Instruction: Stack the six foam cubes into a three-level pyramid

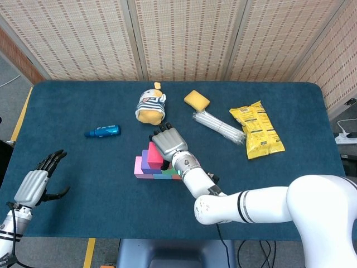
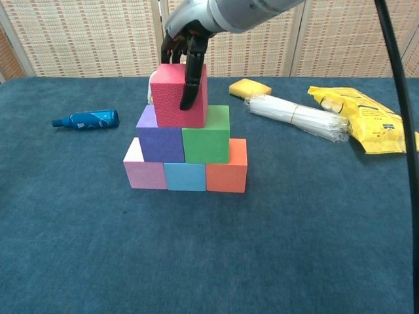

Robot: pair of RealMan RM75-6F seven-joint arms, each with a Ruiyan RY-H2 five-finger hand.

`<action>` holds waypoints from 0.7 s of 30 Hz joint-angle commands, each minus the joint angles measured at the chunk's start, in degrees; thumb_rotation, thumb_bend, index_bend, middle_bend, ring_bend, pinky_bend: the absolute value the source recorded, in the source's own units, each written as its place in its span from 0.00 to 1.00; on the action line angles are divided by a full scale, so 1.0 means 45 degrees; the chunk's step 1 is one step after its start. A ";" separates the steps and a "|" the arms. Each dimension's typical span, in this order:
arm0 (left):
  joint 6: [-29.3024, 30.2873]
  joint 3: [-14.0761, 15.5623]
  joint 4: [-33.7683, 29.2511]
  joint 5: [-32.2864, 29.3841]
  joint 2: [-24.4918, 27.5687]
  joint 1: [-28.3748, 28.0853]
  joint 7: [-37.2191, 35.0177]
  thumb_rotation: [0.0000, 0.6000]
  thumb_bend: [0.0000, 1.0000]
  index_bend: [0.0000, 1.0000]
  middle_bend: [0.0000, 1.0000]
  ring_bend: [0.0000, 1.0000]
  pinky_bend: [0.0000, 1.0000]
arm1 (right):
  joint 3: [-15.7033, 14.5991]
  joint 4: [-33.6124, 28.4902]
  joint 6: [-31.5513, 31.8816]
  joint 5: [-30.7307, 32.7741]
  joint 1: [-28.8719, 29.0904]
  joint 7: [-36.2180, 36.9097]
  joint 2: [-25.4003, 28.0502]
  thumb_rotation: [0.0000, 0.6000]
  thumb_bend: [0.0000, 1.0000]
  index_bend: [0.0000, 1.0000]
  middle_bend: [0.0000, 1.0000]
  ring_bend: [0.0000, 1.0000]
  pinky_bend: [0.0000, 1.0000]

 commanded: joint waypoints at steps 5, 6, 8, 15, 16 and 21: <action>0.0027 0.0006 -0.0022 0.0014 0.0035 0.0018 -0.0012 1.00 0.29 0.03 0.00 0.00 0.14 | 0.0145 -0.0279 0.0175 0.0033 -0.0106 -0.0056 0.0131 1.00 0.24 0.23 0.24 0.07 0.04; 0.0034 0.0006 -0.0024 0.0020 0.0051 0.0020 -0.0018 1.00 0.29 0.03 0.00 0.00 0.14 | 0.0181 -0.0379 0.0207 0.0022 -0.0144 -0.0041 0.0207 1.00 0.24 0.20 0.24 0.06 0.04; 0.0056 -0.0006 -0.0032 0.0019 0.0072 0.0025 -0.0022 1.00 0.30 0.03 0.00 0.00 0.14 | 0.0266 -0.0592 0.0256 -0.0048 -0.0235 0.0036 0.0384 1.00 0.24 0.13 0.24 0.05 0.03; 0.0135 -0.0107 -0.0028 -0.0148 0.0195 0.0079 -0.0097 1.00 0.30 0.03 0.00 0.00 0.14 | 0.0626 -0.1979 0.0410 -0.1147 -0.1343 0.1111 0.1926 1.00 0.24 0.01 0.19 0.01 0.03; 0.0169 -0.0139 -0.0006 -0.0202 0.0218 0.0103 -0.0114 1.00 0.30 0.03 0.00 0.00 0.14 | 0.0677 -0.2270 0.0415 -0.1513 -0.1701 0.1452 0.2294 1.00 0.24 0.00 0.18 0.01 0.03; 0.0565 -0.0402 0.0277 -0.0719 0.0108 0.0345 0.0290 1.00 0.29 0.03 0.00 0.00 0.13 | 0.0719 -0.3537 0.1057 -0.3976 -0.3863 0.3321 0.3689 1.00 0.24 0.00 0.18 0.01 0.03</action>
